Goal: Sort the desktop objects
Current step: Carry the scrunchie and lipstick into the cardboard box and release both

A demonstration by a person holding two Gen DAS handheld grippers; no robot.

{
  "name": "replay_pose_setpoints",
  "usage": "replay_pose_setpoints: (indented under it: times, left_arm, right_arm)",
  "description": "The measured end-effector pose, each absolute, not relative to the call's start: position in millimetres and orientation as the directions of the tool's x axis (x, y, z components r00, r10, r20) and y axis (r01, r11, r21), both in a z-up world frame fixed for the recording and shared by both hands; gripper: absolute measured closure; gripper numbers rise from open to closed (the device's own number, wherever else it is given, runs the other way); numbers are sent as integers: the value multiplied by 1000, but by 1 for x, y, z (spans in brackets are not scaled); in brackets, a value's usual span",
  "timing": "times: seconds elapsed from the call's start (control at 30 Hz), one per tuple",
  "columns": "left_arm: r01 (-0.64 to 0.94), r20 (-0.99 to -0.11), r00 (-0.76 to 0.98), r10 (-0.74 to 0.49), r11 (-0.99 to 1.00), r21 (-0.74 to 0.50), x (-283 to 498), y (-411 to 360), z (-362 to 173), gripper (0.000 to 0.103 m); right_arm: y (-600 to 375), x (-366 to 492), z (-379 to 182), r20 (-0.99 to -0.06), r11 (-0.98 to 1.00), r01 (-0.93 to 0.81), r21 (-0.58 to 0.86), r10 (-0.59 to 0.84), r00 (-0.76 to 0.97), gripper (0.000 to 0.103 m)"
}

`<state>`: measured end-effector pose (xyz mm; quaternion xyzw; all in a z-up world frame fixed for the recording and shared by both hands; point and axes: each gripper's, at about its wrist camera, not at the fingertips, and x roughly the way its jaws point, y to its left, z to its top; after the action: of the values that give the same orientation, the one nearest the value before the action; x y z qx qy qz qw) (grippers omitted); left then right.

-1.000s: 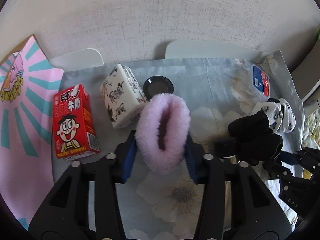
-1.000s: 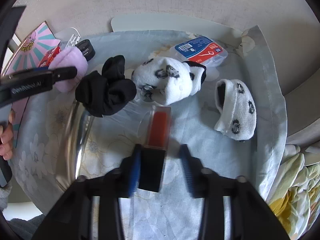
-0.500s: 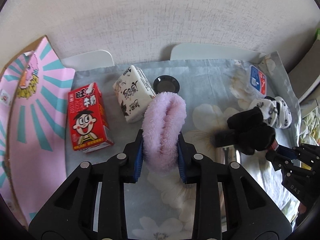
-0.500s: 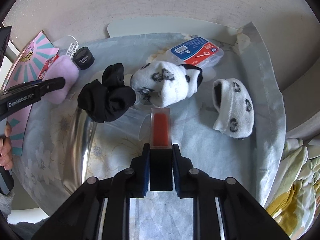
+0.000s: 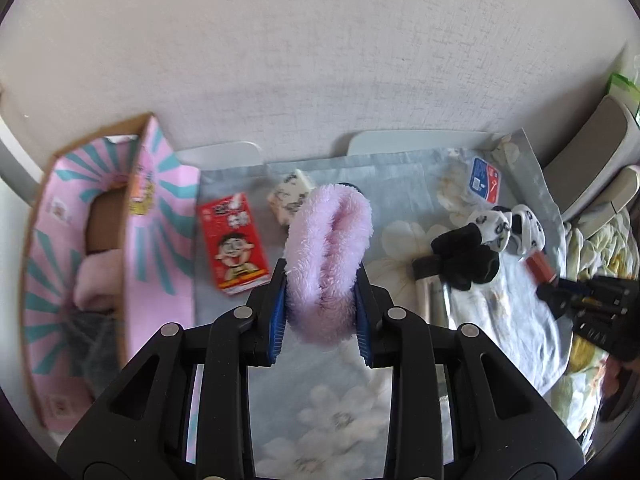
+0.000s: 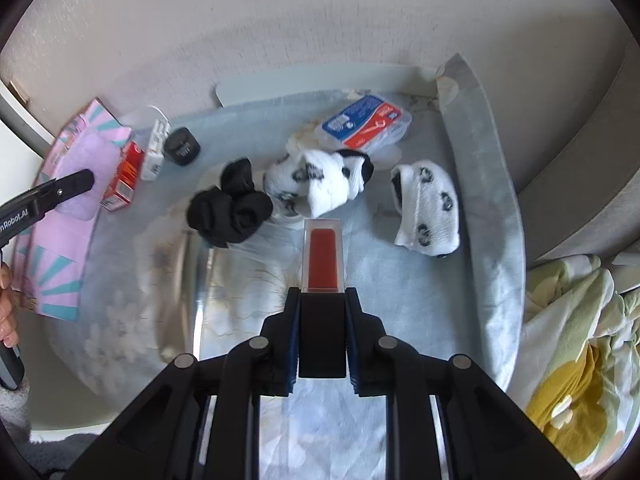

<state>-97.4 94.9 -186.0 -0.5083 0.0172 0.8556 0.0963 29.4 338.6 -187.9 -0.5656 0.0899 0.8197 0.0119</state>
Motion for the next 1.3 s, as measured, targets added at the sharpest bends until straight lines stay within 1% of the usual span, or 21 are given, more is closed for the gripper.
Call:
replay_pose_setpoints:
  times: [0.07, 0.33, 0.4, 0.67, 0.83, 1.03, 1.3]
  left_arm:
    - [-172, -870, -471, 146, -983, -72, -95, 84, -177, 77]
    - [-92, -850, -513, 118, -992, -82, -88, 26, -141, 77]
    - [-66, -846, -520, 114, -993, -93, -88, 13, -135, 77]
    - [78, -828, -561, 24, -994, -82, -73, -65, -111, 77]
    - [157, -828, -560, -20, -984, -82, -58, -102, -107, 77]
    - [217, -833, -552, -41, -971, -96, -40, -135, -110, 77]
    - [257, -852, -524, -20, -957, -136, -14, -142, -129, 77]
  right_arm:
    - [340, 31, -175, -927, -983, -119, 142, -90, -364, 85]
    - [308, -9, -156, -924, -993, -64, 100, -69, -376, 85]
    - [297, -22, -150, -915, -994, -39, 107, -83, -395, 85]
    - [250, -59, -114, -883, -991, 83, 101, -128, -451, 85]
    - [209, -91, -98, -865, -978, 182, 96, -173, -471, 85]
    - [145, -122, -85, -854, -943, 320, 90, -238, -463, 85]
    - [50, -150, -99, -876, -859, 501, 108, -320, -361, 85]
